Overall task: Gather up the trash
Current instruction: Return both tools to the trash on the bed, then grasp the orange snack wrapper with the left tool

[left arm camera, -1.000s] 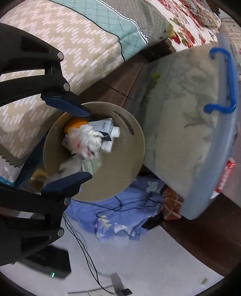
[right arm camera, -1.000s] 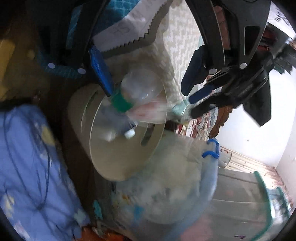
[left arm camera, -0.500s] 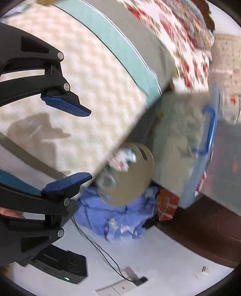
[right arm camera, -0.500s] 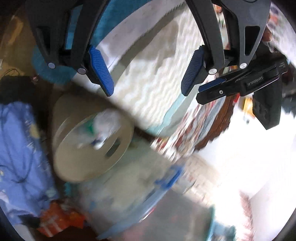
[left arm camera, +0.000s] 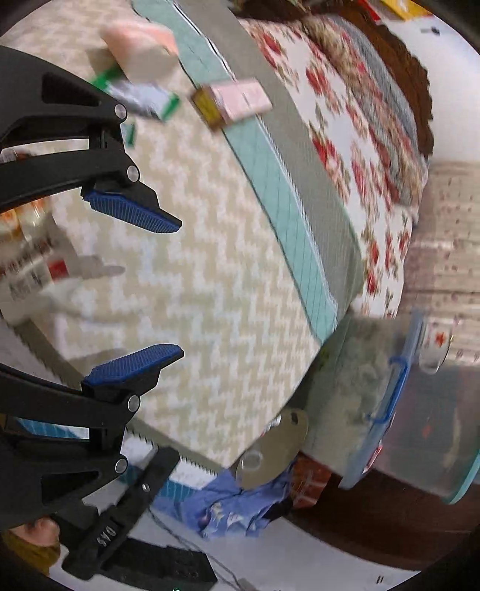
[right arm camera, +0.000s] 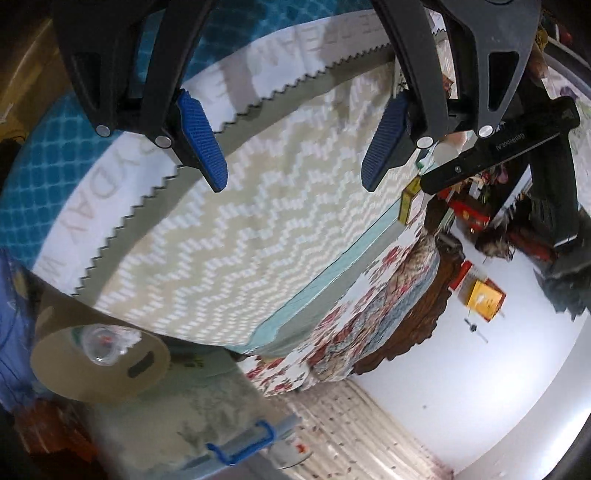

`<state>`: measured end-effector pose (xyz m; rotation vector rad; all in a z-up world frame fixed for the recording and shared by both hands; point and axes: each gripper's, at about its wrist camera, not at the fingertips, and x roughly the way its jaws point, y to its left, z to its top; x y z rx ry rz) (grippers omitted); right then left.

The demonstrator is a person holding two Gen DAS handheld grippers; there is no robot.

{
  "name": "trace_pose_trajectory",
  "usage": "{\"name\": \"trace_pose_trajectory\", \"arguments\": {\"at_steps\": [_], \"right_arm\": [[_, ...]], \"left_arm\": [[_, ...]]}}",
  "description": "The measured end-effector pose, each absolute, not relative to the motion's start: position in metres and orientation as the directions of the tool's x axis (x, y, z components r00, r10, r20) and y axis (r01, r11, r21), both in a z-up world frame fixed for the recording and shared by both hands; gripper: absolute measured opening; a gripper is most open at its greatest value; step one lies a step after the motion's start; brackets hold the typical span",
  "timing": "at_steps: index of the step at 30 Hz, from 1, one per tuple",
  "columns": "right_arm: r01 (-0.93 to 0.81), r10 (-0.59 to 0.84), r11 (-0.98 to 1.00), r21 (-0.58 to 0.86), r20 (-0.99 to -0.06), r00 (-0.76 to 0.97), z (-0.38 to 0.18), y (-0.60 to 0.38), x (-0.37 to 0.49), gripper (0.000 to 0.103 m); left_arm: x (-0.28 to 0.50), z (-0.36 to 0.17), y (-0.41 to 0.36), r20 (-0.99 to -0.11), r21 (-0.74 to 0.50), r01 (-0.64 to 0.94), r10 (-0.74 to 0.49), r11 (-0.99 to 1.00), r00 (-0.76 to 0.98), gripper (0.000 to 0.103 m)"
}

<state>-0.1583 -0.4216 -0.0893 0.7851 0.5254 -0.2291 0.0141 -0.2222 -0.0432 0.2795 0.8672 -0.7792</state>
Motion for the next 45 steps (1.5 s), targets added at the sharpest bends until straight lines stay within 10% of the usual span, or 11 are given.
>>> {"name": "trace_pose_trajectory", "arguments": {"at_steps": [25,34,41,45], "right_arm": [[0.240,0.139,0.854,0.461,-0.648,0.749,-0.088,-0.316,-0.102,0.076],[0.149,0.214,0.897,0.417,-0.703,0.678,-0.105,-0.289,-0.082,0.038],[0.095,0.209,0.927,0.363,-0.711,0.672,-0.106,-0.271,-0.078,0.033],[0.054,0.261,0.917,0.394,-0.698,0.666,-0.107,-0.266,-0.071,0.033]], "left_arm": [[0.053,-0.074,-0.039,-0.764,-0.080,0.423,-0.328,0.903,0.556,0.062],[0.033,-0.084,-0.017,-0.771,-0.226,0.515,-0.475,0.827,0.425,0.061],[0.015,-0.095,-0.064,-0.756,-0.398,0.609,-0.622,0.686,0.206,0.065],[0.011,-0.103,-0.079,-0.773,-0.381,0.613,-0.603,0.692,0.199,0.033]]}}
